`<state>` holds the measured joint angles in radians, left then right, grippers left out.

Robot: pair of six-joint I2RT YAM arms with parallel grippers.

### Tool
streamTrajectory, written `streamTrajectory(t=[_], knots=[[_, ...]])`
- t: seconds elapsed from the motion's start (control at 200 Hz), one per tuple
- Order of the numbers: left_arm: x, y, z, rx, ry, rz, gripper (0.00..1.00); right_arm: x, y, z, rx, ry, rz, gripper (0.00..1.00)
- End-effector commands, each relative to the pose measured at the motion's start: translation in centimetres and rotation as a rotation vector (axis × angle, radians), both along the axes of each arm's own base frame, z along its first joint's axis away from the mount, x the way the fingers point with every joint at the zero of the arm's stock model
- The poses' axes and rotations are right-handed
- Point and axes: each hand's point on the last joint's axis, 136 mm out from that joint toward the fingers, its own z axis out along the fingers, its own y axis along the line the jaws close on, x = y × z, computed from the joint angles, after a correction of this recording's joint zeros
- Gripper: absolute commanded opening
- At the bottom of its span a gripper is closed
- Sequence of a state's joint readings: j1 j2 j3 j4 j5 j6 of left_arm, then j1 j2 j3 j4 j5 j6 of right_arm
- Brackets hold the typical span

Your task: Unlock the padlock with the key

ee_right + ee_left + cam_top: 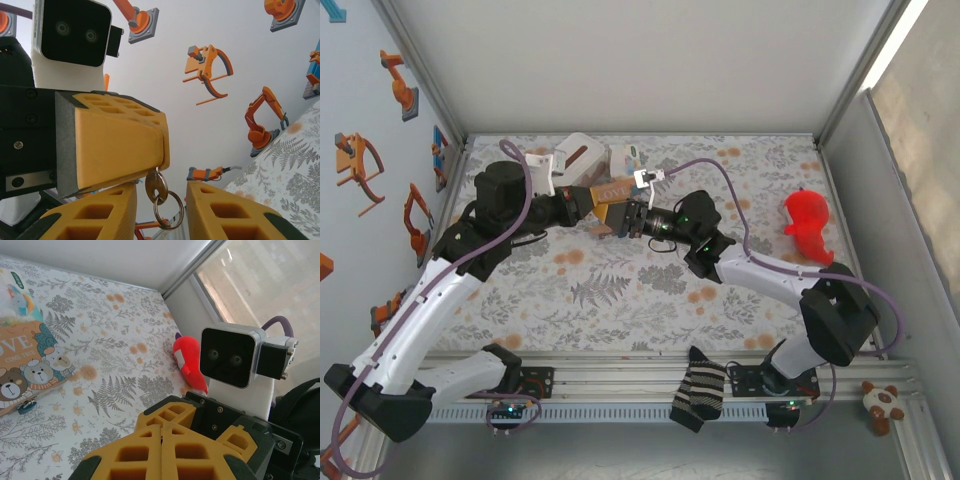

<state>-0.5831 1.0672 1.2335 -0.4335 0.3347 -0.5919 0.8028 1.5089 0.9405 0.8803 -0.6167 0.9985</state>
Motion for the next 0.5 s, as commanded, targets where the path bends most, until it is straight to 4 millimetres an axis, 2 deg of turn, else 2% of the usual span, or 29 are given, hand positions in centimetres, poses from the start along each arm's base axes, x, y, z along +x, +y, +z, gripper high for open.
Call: streamTrajectory(t=[0.0, 0.22, 0.496], knots=[[-0.3, -0.5, 0.3, -0.023, -0.011, -0.024, 0.0, -0.5, -0.2, 2.7, 0.061, -0.057, 0.004, 0.28], [-0.4, -0.3, 0.3, -0.024, -0.012, -0.019, 0.0, -0.3, -0.6, 2.6, 0.061, -0.051, -0.008, 0.23], [-0.4, -0.2, 0.4, -0.026, -0.02, -0.011, 0.0, -0.1, -1.4, 2.4, 0.059, -0.046, -0.028, 0.22]])
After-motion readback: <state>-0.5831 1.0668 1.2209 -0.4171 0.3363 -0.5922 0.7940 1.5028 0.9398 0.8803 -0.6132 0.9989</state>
